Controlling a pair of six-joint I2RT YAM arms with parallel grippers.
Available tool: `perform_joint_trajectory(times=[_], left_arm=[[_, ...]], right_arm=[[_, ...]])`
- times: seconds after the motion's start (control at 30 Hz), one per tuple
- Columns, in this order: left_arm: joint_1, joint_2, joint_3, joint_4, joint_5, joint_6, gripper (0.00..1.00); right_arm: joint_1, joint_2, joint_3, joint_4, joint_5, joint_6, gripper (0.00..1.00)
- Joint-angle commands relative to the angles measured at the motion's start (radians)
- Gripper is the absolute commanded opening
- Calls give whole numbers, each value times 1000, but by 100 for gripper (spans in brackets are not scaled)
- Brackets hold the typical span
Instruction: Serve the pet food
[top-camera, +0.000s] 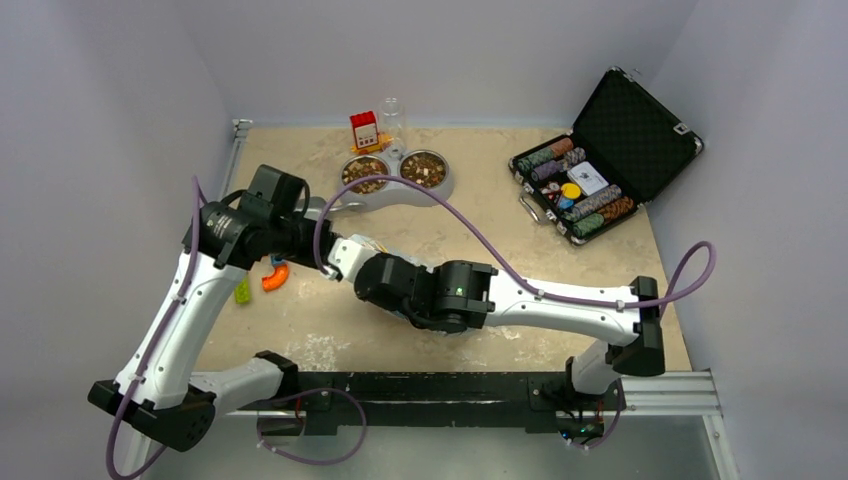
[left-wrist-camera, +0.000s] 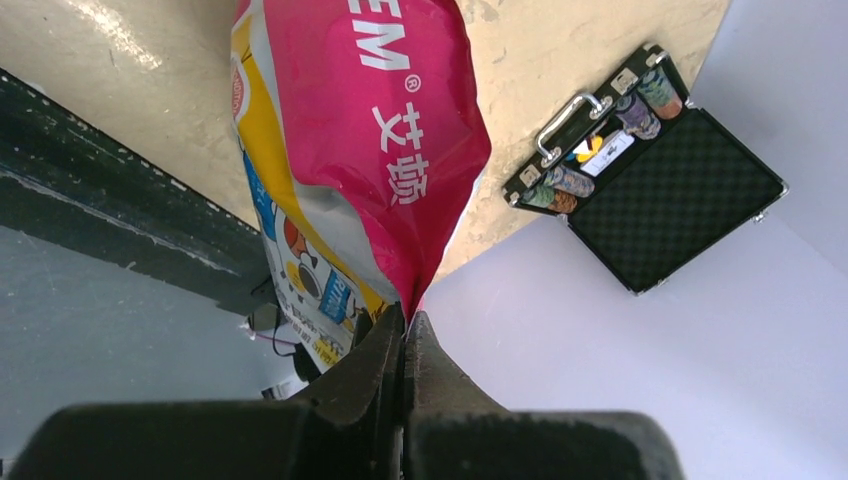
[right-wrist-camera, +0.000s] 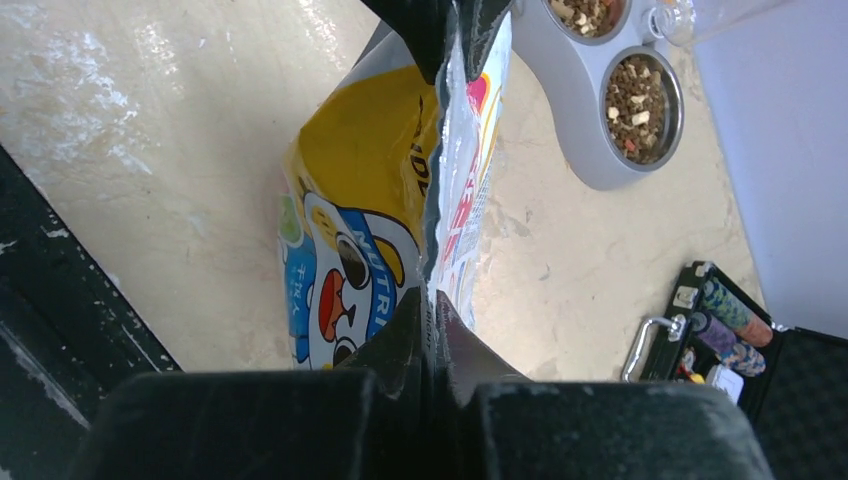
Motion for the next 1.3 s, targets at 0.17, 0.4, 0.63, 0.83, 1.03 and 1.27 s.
perform_joint_trajectory(times=[0.17,0.4,0.63,0.83,1.03,1.27], left_arm=[[29,-36,34,74,5,-7,0],[44,-27,41,77,-13,13,0],[137,-30,68,46,-24,87,0],[187,-25,76,49,17,118,0],[187,-40,52,58,69,128,0],[105,-98,-24,95,185,107,74]], right_arm=[[-40,-188,-100,-71,-40,129,0],[-67,-266,-154,-129,3,173,5],[-91,-454,-344,-176,43,191,0],[-96,-605,-445,-166,-6,162,0],[-97,-450,-287,-56,-49,101,0],[-110,-319,-124,31,-108,55,0]])
